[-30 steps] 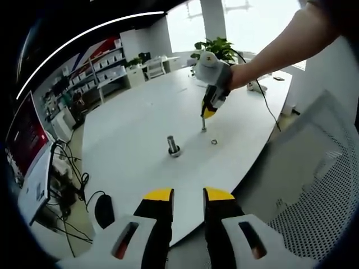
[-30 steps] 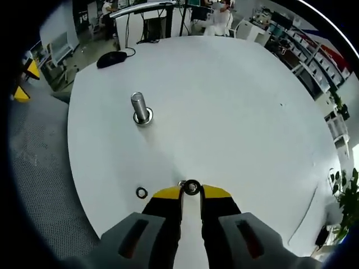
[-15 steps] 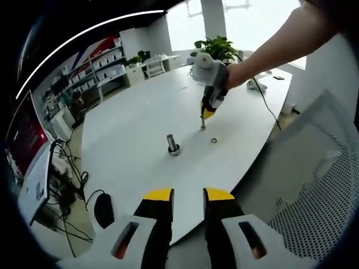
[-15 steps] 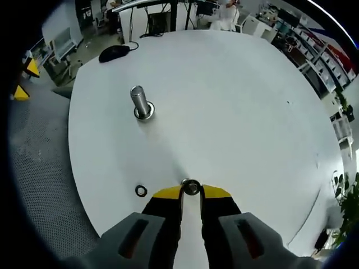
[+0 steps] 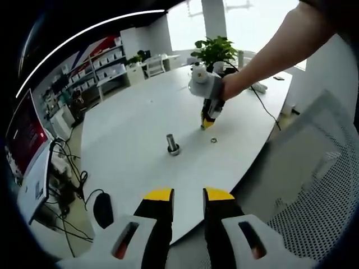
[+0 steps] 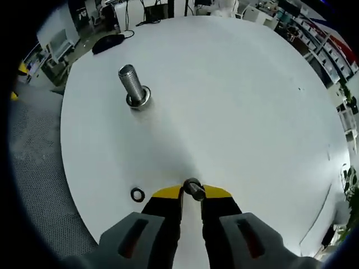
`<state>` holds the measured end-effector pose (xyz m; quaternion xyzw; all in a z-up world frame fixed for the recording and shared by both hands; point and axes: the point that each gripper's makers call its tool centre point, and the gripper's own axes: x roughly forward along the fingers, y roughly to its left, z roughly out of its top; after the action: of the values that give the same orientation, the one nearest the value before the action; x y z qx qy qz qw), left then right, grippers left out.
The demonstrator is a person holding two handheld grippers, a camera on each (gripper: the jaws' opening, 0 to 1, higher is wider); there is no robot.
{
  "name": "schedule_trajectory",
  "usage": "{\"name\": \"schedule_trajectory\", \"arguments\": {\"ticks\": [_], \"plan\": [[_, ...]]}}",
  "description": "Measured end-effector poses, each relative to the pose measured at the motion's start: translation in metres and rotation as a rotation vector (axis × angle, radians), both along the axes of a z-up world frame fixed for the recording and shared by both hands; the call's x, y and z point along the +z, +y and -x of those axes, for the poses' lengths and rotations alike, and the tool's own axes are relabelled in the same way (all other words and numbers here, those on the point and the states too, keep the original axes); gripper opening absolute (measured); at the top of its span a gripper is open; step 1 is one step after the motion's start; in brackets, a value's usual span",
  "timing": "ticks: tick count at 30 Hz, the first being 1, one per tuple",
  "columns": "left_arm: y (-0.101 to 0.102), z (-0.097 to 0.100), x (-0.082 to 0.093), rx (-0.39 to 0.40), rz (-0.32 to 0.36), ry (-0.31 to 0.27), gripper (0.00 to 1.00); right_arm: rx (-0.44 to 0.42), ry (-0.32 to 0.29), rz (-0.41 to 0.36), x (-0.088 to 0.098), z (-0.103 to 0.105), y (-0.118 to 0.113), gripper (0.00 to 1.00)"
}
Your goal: Place the washer onto the threaded stud by aligning its center hole with the stud, sliding it down to the base, and recovering from edge contact or off-axis alignment until the washer reaches the visible bottom stop.
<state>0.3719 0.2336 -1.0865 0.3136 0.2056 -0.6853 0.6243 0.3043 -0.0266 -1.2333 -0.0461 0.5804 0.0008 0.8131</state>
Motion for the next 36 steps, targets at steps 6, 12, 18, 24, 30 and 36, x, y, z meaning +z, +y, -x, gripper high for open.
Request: {"name": "schedule_trajectory", "arguments": {"ticks": [6,12,18,24,30,36], "plan": [[0.001,0.0,-0.001,0.002,-0.005,0.002,0.18,-0.007,-0.002,-0.01,0.003,0.005,0.005,0.16],[0.002,0.001,-0.002,-0.002,-0.014,0.01,0.18,-0.02,0.001,-0.018,0.003,0.012,0.005,0.18],[0.002,-0.004,-0.001,0.019,-0.006,0.017,0.18,-0.046,-0.011,-0.015,0.013,0.029,0.004,0.18],[0.003,-0.005,-0.001,0.04,-0.008,0.034,0.19,-0.054,-0.017,-0.008,0.015,0.043,0.005,0.19],[0.004,-0.015,-0.003,0.078,0.006,0.041,0.19,-0.051,-0.027,-0.014,0.02,0.052,0.021,0.21],[0.004,-0.016,-0.002,0.092,0.006,0.048,0.19,-0.031,-0.049,-0.016,0.031,0.06,0.036,0.21]]}}
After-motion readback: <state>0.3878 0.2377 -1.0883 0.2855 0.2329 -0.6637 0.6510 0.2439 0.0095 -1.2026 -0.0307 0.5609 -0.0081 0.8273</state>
